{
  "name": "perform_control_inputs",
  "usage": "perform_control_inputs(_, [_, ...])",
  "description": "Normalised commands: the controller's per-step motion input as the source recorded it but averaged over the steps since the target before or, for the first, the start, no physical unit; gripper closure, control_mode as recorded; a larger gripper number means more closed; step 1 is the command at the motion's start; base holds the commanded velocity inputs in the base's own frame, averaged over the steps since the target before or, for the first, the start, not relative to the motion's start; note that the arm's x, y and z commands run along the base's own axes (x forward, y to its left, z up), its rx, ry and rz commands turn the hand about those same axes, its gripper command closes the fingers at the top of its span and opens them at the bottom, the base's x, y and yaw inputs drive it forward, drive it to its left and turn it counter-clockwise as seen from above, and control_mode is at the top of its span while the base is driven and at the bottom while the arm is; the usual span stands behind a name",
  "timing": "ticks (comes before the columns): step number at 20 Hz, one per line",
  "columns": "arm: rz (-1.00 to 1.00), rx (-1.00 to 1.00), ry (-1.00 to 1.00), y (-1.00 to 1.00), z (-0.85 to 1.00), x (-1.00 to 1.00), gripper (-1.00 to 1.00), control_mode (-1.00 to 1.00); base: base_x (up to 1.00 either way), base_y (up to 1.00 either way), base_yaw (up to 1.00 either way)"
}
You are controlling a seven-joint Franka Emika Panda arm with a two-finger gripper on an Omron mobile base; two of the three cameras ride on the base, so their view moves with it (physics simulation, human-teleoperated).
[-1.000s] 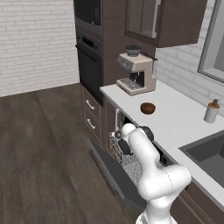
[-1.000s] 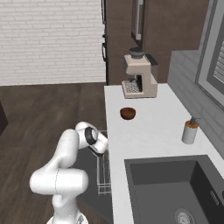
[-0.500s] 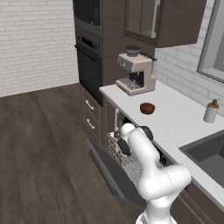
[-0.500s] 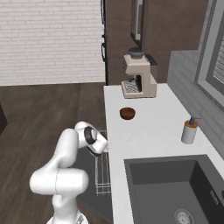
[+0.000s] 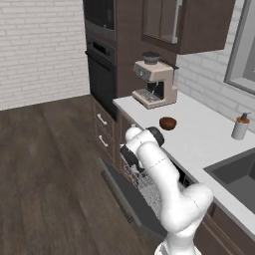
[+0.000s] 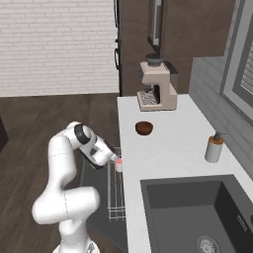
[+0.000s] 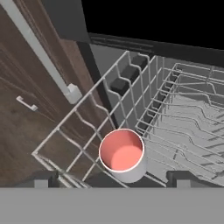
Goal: Pick up the cup and bowl from the counter, place them in the dishwasher, and close the dishwasher door.
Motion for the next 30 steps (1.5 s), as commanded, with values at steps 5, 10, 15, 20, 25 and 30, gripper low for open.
perform_control_inputs(5, [0.00,-0.01,0.03,0.41,1.00,-0.65,-1.00,-1.00,0.00,0.00,0.00])
perform_control_inputs(10, [0.02,0.00,0.10,0.09,1.00,-0.62,-1.00,-1.00,0.00,0.00,0.00])
perform_control_inputs(15, [0.13,0.00,0.00,0.21,1.00,-0.45,-1.00,-1.00,0.00,0.00,0.00])
perform_control_inputs(20, [0.16,-0.01,0.00,0.09,1.00,-0.37,-1.00,-1.00,0.00,0.00,0.00])
perform_control_inputs(25, [0.14,-0.02,0.06,0.00,1.00,-0.67,-1.00,-1.00,0.00,0.00,0.00])
perform_control_inputs(30, [0.13,-0.13,0.01,0.10,1.00,-0.53,-1.00,-1.00,0.00,0.00,0.00])
